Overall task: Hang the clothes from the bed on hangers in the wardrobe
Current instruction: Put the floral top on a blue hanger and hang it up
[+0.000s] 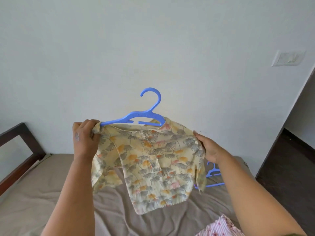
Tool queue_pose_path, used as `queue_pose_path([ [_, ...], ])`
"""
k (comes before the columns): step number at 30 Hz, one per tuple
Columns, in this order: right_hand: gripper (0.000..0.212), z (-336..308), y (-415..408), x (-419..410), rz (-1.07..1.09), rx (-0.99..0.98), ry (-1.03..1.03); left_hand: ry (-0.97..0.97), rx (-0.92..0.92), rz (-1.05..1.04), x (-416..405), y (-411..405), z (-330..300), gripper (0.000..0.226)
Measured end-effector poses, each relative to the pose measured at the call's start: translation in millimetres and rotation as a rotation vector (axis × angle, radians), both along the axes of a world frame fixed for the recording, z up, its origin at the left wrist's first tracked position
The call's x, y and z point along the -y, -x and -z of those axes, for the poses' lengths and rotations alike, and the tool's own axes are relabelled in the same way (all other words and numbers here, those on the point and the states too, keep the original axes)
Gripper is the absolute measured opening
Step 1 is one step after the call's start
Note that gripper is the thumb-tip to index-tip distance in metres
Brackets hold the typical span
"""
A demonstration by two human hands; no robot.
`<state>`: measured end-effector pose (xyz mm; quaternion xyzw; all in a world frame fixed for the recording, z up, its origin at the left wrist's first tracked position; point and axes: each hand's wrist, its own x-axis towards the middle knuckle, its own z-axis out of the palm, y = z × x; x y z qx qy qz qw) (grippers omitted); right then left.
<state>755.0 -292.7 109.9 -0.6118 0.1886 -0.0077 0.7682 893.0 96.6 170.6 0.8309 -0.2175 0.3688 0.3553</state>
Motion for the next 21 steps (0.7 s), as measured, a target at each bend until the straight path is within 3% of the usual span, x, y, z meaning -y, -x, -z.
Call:
queue_pose_path([
  [4, 0.026, -13.0, 13.0, -0.6, -0.308, -0.16, 0.148, -0.031, -0.018, -0.006, -8.6, -2.0, 2.0, 0.032],
  [6, 0.023, -16.2, 8.9, -4.9, -0.208, -0.094, 0.25, -0.056, -0.062, -0.028, -16.1, -5.7, 7.4, 0.032],
  [9, 0.031, -16.8, -5.6, -12.2, 0.225, 0.109, 0.55, -0.119, -0.113, -0.068, -22.7, -9.3, 16.3, 0.029],
  [11, 0.03, -20.5, -9.7, -19.2, 0.399, 0.227, 0.75, -0.145, -0.091, -0.075, -19.2, -7.5, 21.7, 0.027],
  [13, 0.033, -28.9, -8.9, -24.9, 0.323, 0.27, 0.729, -0.125, -0.068, -0.089, -14.7, -4.5, 25.3, 0.027],
  [14, 0.045, -34.1, -7.2, -25.9, 0.21, 0.215, 0.745, -0.103, -0.069, -0.108, -13.8, -3.3, 26.5, 0.029],
  [16, 0.075, -42.9, -0.8, -26.9, -0.02, 0.066, 0.961, -0.054, -0.093, -0.159, -15.9, -2.4, 27.5, 0.034],
  [18, 0.091, -42.7, 5.1, -23.7, -0.072, 0.02, 1.256, -0.03, -0.124, -0.198, -20.1, -3.0, 25.2, 0.039],
  [21, 0.066, -30.5, 13.2, -12.2, 0.196, 0.122, 1.531, -0.03, -0.157, -0.194, -22.7, -2.5, 21.1, 0.038],
])
